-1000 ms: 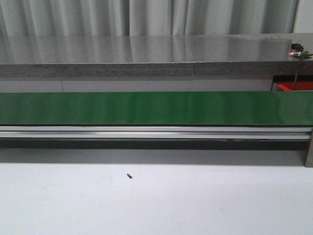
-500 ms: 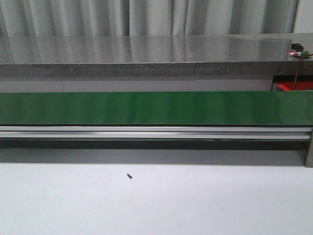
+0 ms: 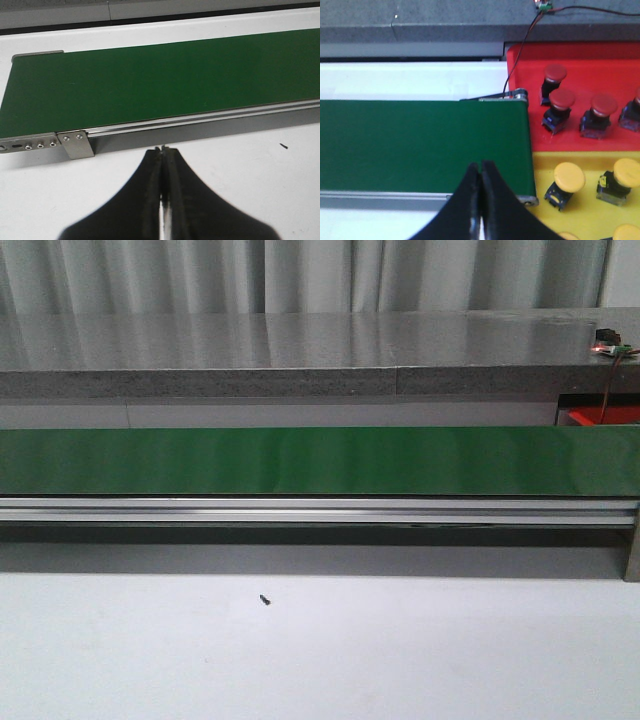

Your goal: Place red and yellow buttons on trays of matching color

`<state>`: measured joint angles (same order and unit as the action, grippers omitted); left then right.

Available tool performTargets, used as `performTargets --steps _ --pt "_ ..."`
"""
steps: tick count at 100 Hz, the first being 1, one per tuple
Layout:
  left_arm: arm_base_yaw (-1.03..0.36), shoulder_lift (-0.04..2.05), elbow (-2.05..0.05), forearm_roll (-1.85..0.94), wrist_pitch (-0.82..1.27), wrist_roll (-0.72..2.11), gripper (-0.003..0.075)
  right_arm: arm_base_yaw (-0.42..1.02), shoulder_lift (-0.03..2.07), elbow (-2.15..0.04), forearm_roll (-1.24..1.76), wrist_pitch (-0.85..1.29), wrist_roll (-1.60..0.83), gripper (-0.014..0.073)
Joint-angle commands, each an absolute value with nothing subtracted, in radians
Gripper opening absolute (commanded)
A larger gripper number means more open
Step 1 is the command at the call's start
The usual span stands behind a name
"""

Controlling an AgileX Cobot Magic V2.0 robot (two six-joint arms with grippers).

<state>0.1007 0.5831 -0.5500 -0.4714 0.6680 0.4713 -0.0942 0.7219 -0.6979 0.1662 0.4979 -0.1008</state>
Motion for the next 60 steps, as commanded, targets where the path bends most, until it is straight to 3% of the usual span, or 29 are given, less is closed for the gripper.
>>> performTargets --steps 1,25,36,60 --pt "0.092 0.582 -0.576 -0.504 0.609 0.471 -0.0020 -0.093 0.655 -0.648 0.168 0.289 -0.113 -0.0122" --pt "0.092 0.582 -0.576 -0.504 0.609 0.471 -0.0020 -0.093 0.494 -0.411 0.036 0.000 0.000 -0.0122" --pt "0.092 0.582 -0.576 -0.504 0.609 0.471 -0.0020 -0.093 0.424 -0.344 -0.095 -0.047 0.138 -0.0122" --pt "0.092 0.582 -0.576 -0.504 0.609 0.471 -0.0020 -0.093 0.294 -0.249 -0.104 -0.066 0.141 -0.0122"
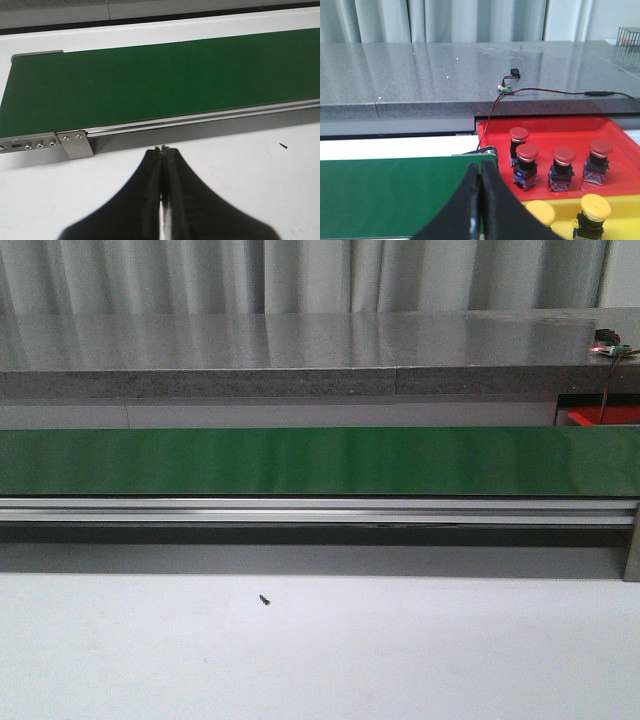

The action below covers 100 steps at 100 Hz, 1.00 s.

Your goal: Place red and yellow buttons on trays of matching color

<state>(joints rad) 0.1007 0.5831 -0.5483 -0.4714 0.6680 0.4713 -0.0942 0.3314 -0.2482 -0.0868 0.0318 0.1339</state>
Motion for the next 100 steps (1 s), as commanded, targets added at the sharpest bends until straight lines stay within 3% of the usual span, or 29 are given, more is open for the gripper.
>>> performTargets --steps 1,33,48,100 --pt "0.092 0.582 -0.576 -0.504 0.609 0.471 -0.0020 -0.093 0.289 -0.246 -0.104 -0.066 0.141 -0.0122" --pt "0.092 0.582 -0.576 -0.504 0.609 0.471 -0.0020 -0.078 0.104 -0.126 -0.098 -0.067 0.141 -0.0122" --pt "0.092 0.582 -0.576 -0.504 0.609 0.471 -0.0020 -0.021 0.070 -0.086 -0.098 -0.062 0.141 -0.0122" --pt "0.092 0.582 -0.576 -0.504 0.609 0.471 -0.0020 -0.025 -0.030 0.013 -0.069 -0.020 0.140 -0.0122"
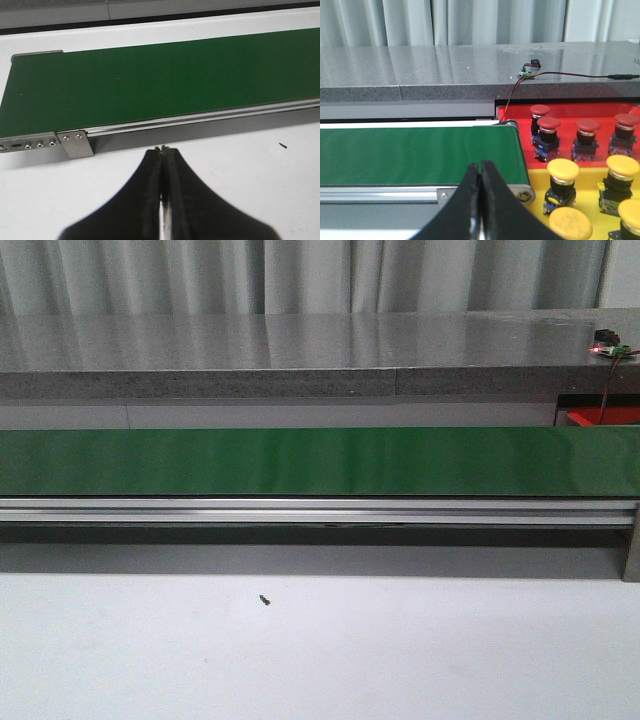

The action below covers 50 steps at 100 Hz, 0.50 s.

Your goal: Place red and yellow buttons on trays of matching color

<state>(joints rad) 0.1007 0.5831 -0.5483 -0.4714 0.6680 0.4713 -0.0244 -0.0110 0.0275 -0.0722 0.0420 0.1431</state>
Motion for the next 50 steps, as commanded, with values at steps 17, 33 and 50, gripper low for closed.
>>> performTargets --steps 17,33,50 --pt "0.092 0.582 -0.576 -0.504 0.609 0.471 -0.0020 -0.025 -0.030 0.012 -0.073 -0.011 0.141 -0.0122" --pt "0.092 0.582 -0.576 -0.504 0.609 0.471 -0.0020 -0.025 -0.030 0.011 -0.073 -0.010 0.141 -0.0122" --pt "0.092 0.582 -0.576 -0.504 0.609 0.471 -0.0020 -0.025 -0.030 0.011 -0.073 -0.010 0.141 -0.0122"
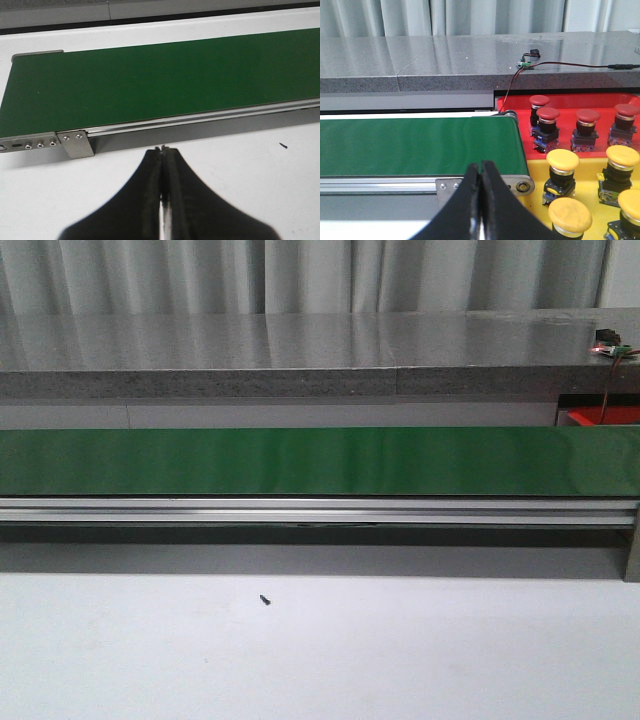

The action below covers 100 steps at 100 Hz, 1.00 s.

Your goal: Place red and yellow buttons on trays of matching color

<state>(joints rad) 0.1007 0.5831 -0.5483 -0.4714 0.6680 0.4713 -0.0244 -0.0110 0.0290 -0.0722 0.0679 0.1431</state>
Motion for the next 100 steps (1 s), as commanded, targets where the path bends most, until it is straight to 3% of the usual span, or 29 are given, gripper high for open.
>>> performTargets --steps 1,100 --pt "0.092 0.582 -0.576 -0.504 0.609 0.471 -0.0020 -0.025 -0.030 0.011 -0.073 -0.010 0.141 -0.0122" --pt "0.089 0.586 -0.572 -0.512 0.566 0.471 -0.0020 -0.025 -0.030 0.011 -0.073 -0.010 0.141 -0.0122"
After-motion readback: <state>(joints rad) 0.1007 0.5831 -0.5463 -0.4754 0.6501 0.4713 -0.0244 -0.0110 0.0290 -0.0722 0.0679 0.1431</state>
